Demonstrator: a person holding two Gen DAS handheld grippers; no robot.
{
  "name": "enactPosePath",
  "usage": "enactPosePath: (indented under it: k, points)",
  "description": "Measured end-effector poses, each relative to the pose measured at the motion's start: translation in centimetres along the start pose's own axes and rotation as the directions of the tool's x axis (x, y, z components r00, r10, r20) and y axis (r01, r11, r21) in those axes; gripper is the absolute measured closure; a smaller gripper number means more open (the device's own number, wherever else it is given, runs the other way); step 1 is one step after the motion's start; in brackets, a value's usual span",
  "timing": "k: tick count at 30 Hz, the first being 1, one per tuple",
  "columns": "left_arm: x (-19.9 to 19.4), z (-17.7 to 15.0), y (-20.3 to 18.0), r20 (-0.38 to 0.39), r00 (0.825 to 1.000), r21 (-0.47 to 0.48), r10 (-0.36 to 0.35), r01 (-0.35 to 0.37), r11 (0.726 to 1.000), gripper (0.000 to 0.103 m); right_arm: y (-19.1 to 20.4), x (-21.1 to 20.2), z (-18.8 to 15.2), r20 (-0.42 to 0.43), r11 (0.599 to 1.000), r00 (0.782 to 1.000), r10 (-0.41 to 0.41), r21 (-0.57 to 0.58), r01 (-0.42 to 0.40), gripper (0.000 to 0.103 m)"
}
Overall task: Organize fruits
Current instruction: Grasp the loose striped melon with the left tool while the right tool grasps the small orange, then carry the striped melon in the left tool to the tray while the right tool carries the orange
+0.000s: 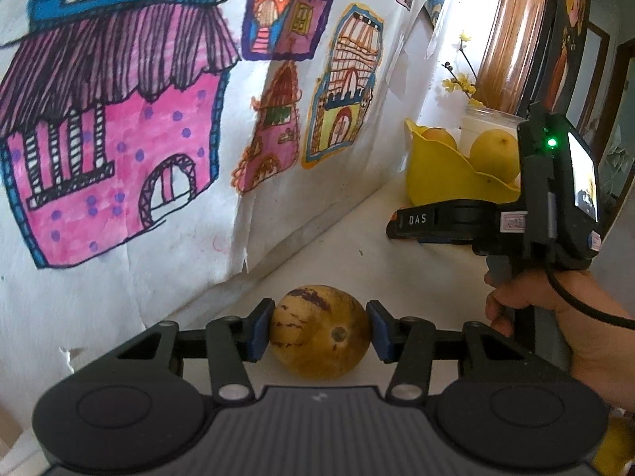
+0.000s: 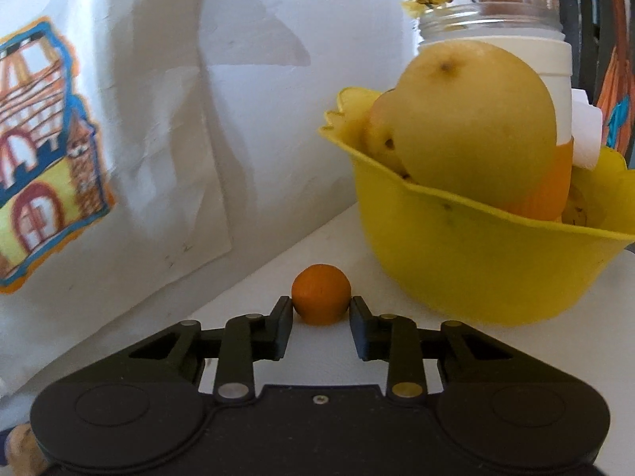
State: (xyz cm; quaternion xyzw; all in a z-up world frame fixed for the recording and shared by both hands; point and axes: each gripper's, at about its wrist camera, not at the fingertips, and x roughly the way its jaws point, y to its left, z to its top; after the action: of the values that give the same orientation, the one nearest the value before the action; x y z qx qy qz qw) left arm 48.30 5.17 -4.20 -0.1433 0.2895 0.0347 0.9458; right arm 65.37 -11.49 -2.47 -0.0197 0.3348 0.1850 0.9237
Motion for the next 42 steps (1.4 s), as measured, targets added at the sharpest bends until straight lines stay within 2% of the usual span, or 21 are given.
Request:
enactPosePath:
  k: [5,13,23,33,37,42]
  points:
    - [-1.0,-0.6,0.5,0.001,1.000,-0.011,-0.016,0.016,1.000,0.050,0.5,-1.1,0.2,-0.072,0.999,0.997,0.027,-0.019,-0.029,0.071]
    - [-3.8,-2.4,1.5,-0.016,0.998,0.005,-0.068,0.068,0.998,0.050,1.2,-3.0,-0.9,-0.108,0.996,0.991,0.084,-0.017,-0.086,0.071]
    - [-8.1,-4.3,3.0,-0.025,0.996,0.014,-0.085,0.086,0.996,0.050,2.8,-7.3,-3.6,-0.160,0.987,0.975,0.151,-0.039,-0.159,0.071]
    - [-11.8,-4.4,3.2,-0.001,0.998,0.001,-0.066,0.066,0.998,0.050,5.4,-13.9,-6.0,-0.090,0.975,0.973,0.211,-0.046,-0.216,0.071]
    - [-13.4,-3.9,2.8,0.021,0.998,-0.001,-0.061,0.061,0.998,0.050,4.0,-16.6,-5.9,-0.040,0.973,0.973,0.229,-0.029,-0.230,0.071]
    - [-15.8,-3.4,1.7,0.049,0.997,0.006,-0.062,0.062,0.998,0.050,3.5,-19.6,-6.1,0.044,0.975,0.976,0.213,-0.071,-0.210,0.071]
